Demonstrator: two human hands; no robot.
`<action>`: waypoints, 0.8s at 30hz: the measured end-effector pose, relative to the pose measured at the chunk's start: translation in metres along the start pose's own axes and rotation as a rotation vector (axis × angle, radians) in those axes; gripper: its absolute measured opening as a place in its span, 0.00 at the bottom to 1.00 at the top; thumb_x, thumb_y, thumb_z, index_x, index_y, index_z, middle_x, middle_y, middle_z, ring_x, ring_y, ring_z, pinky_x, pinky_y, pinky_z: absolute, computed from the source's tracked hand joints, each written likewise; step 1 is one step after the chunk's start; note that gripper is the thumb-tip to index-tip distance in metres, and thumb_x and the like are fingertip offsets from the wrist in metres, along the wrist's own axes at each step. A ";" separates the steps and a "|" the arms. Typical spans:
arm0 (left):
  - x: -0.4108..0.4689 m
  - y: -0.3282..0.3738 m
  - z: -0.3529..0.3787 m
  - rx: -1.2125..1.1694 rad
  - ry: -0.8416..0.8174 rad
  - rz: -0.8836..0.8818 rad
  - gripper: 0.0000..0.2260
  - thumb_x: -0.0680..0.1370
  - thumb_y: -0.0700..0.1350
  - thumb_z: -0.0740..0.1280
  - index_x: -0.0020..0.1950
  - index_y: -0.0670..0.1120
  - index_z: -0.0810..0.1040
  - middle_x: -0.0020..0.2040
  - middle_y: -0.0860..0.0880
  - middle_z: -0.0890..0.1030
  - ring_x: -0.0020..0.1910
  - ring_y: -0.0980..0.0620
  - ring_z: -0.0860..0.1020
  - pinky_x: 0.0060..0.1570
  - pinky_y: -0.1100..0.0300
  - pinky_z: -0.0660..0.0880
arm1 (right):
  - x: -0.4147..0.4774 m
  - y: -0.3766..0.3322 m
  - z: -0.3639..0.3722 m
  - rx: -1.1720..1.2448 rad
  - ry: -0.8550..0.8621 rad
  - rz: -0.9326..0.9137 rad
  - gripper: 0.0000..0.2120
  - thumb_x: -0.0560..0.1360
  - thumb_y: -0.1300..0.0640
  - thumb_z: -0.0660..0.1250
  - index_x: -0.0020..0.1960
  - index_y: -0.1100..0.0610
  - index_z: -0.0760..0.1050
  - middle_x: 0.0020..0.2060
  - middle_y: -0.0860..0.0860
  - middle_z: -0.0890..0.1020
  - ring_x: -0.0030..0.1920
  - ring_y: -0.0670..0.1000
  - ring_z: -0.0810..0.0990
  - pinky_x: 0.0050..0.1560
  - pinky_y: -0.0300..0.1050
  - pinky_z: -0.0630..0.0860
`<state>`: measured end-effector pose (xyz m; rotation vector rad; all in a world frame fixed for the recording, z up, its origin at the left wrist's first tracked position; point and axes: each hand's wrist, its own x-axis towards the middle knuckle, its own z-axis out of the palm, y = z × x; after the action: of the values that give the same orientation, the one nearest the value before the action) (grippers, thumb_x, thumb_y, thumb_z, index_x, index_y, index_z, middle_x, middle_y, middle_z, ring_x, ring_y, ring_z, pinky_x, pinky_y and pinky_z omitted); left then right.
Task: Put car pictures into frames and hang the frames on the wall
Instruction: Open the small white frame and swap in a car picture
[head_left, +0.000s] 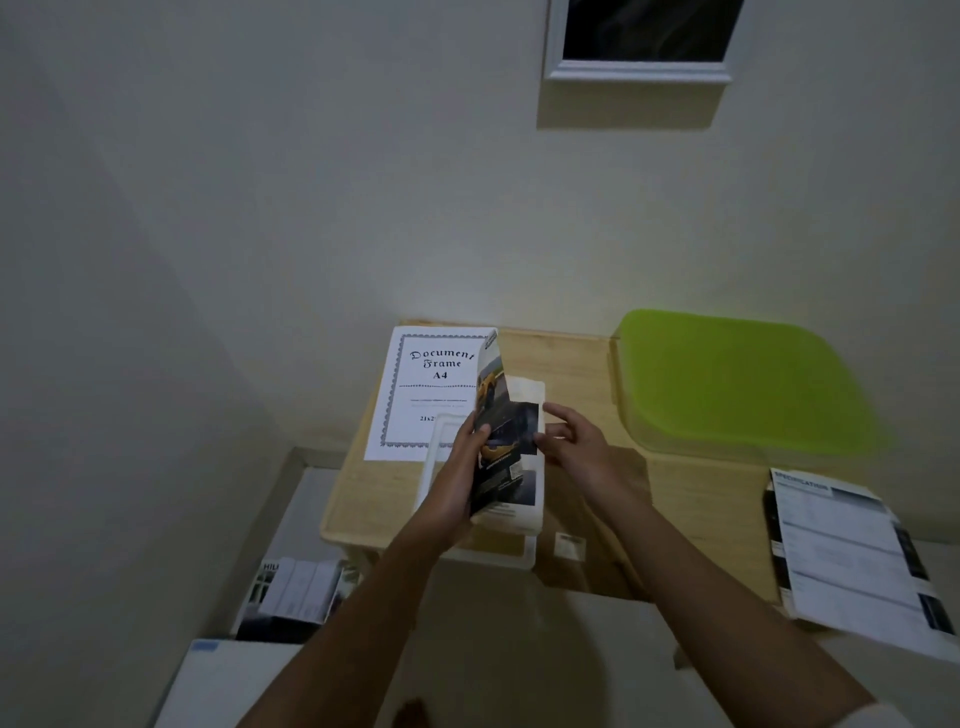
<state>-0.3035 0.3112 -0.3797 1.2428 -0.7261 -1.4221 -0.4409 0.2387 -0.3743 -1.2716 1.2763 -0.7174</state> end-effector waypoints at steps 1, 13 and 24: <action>-0.002 -0.001 -0.003 -0.009 -0.002 -0.003 0.17 0.81 0.53 0.55 0.70 0.56 0.64 0.63 0.45 0.76 0.59 0.45 0.78 0.51 0.52 0.79 | 0.001 0.001 0.002 -0.015 0.023 0.002 0.21 0.74 0.67 0.64 0.66 0.58 0.69 0.39 0.51 0.77 0.40 0.48 0.77 0.38 0.39 0.74; 0.013 -0.019 -0.078 0.267 0.041 -0.057 0.17 0.80 0.47 0.58 0.69 0.48 0.65 0.62 0.46 0.75 0.56 0.50 0.77 0.53 0.57 0.78 | 0.008 0.028 0.024 -0.274 0.197 0.044 0.21 0.74 0.70 0.62 0.67 0.60 0.69 0.50 0.60 0.78 0.49 0.57 0.77 0.49 0.49 0.76; 0.033 -0.055 -0.107 0.621 0.040 -0.046 0.13 0.75 0.35 0.64 0.59 0.44 0.74 0.52 0.45 0.79 0.48 0.54 0.79 0.44 0.66 0.76 | 0.011 0.054 0.039 -0.455 0.138 0.088 0.19 0.78 0.65 0.60 0.68 0.60 0.67 0.60 0.58 0.77 0.49 0.46 0.73 0.32 0.21 0.67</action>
<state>-0.2165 0.3136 -0.4689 1.7609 -1.1707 -1.2400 -0.4149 0.2516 -0.4349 -1.5351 1.6614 -0.4701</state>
